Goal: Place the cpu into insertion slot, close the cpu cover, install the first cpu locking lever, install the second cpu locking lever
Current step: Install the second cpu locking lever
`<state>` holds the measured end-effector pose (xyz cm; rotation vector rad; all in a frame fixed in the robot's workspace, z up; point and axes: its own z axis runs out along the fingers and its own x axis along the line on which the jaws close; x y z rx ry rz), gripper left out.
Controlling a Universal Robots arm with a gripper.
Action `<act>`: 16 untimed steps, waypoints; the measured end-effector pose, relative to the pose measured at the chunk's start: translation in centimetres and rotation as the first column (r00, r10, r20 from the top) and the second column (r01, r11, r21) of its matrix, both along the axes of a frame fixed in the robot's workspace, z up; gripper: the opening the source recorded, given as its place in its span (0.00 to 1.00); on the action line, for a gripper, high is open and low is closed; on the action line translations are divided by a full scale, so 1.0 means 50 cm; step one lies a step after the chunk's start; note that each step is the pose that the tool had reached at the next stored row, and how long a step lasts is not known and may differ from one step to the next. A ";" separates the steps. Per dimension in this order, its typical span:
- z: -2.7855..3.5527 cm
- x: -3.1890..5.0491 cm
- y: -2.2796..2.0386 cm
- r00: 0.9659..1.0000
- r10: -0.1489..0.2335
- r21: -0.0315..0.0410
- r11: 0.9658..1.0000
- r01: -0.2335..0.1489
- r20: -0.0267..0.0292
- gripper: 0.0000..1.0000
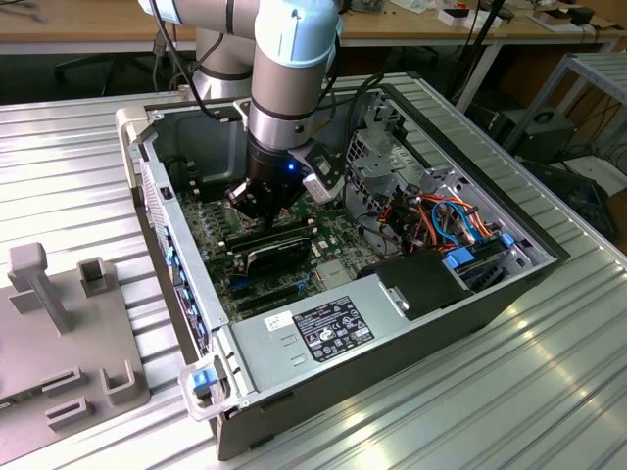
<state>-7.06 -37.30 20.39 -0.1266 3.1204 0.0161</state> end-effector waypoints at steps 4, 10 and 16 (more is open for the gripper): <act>-0.001 -0.001 0.0001 1.000 0.000 0.000 1.000 0.000 0.000 0.11; -0.001 -0.009 0.0006 1.000 0.000 0.000 1.000 0.000 0.000 0.11; 0.006 -0.009 0.0035 1.000 0.000 0.000 1.000 0.000 0.000 0.11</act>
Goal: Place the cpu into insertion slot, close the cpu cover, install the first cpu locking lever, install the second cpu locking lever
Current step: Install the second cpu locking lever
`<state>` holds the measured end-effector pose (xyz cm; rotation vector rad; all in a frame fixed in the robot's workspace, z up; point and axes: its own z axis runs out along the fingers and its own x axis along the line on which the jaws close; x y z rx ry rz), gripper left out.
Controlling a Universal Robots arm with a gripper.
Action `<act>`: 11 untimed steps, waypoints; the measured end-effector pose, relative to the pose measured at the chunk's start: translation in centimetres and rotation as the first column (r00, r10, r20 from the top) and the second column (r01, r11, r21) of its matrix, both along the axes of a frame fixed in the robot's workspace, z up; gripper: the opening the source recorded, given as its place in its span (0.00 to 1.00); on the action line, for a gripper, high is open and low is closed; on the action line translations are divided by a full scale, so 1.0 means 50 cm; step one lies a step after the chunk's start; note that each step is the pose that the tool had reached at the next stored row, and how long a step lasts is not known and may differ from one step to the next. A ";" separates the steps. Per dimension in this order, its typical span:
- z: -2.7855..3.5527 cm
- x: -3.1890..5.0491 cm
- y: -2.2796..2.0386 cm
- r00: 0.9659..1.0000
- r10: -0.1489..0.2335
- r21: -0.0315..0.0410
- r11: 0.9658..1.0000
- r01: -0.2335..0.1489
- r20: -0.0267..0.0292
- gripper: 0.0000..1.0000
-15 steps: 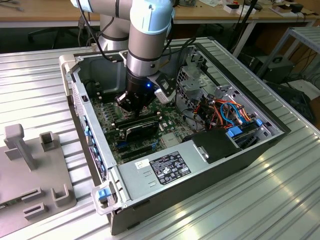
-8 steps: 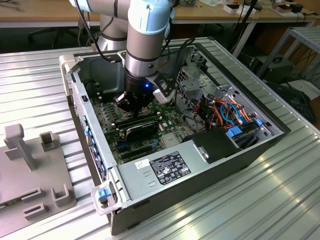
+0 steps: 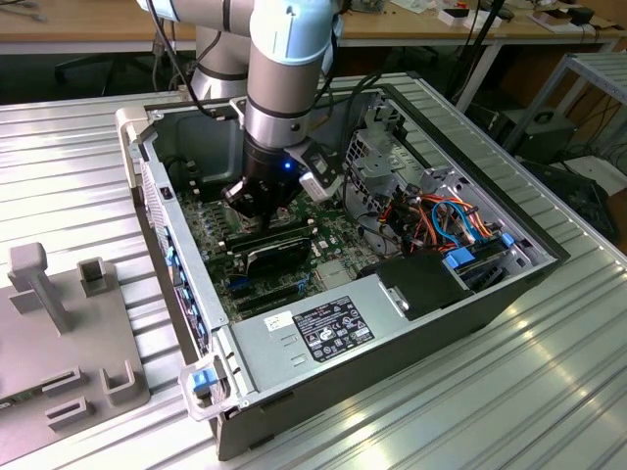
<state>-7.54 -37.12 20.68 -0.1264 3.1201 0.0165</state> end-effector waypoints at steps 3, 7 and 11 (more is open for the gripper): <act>0.000 -0.004 0.0007 1.000 0.000 0.000 1.000 0.000 0.000 0.11; 0.000 -0.013 0.0010 1.000 0.000 0.000 1.000 0.000 0.000 0.11; 0.000 -0.024 0.0010 1.000 0.000 0.001 1.000 0.000 0.000 0.11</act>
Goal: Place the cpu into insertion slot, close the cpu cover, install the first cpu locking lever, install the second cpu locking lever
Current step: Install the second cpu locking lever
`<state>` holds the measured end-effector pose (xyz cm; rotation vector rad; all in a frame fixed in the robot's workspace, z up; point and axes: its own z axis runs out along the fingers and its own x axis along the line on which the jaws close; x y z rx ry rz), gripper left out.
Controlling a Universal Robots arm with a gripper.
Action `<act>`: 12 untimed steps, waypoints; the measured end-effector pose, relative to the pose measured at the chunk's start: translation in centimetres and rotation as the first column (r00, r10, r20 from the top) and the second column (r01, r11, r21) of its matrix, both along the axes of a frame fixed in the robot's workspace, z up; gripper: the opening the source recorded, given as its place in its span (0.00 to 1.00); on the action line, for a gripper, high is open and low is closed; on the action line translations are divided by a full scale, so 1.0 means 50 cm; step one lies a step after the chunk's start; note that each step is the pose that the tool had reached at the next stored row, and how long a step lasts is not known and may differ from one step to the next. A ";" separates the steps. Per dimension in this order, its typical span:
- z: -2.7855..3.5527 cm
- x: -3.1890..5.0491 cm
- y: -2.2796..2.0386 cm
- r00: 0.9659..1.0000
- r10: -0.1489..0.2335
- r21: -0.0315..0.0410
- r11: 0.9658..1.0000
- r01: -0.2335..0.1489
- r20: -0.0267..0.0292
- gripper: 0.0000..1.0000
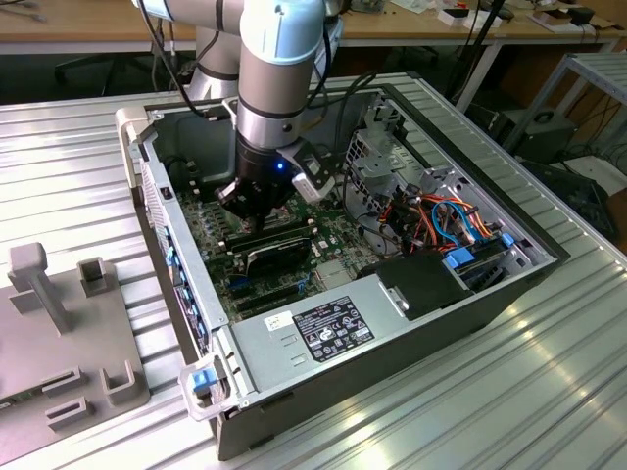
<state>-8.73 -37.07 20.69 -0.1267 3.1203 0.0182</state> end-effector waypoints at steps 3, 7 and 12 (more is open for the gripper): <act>0.000 -0.013 0.0004 1.000 0.000 0.000 1.000 0.000 0.000 0.11; 0.000 -0.027 0.0007 1.000 0.000 0.000 1.000 0.000 0.000 0.11; 0.000 -0.045 0.0008 1.000 0.000 0.001 1.000 0.000 0.000 0.11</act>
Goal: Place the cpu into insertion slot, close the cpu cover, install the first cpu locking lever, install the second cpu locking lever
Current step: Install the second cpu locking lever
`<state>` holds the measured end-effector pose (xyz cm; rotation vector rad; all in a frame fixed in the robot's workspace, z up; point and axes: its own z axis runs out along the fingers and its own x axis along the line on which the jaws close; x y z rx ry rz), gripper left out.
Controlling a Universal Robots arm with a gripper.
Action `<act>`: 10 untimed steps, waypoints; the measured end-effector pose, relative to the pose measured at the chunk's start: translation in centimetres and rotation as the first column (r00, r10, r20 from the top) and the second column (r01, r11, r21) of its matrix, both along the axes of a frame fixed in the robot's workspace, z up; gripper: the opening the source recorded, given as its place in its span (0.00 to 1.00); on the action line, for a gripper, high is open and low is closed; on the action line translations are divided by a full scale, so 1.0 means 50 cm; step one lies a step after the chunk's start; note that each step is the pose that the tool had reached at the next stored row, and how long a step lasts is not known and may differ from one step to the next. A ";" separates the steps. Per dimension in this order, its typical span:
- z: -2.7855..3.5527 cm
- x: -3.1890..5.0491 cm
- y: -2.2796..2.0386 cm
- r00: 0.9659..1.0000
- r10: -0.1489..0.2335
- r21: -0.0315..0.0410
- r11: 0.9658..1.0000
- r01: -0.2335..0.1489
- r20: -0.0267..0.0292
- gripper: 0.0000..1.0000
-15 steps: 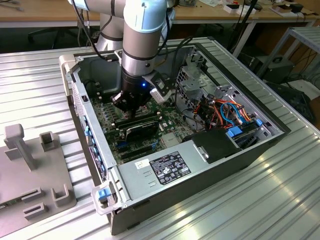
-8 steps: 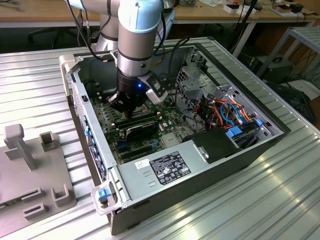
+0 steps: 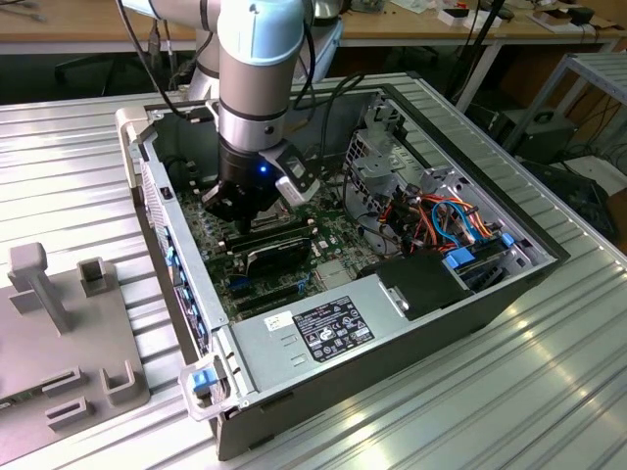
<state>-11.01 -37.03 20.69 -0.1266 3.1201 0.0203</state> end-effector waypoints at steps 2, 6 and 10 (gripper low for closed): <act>0.000 -0.008 0.0000 1.000 0.000 0.000 1.000 0.000 0.000 0.11; 0.000 -0.012 0.0000 1.000 0.000 0.000 1.000 0.000 0.000 0.11; 0.000 -0.014 0.0004 1.000 0.000 0.000 1.000 0.000 0.000 0.11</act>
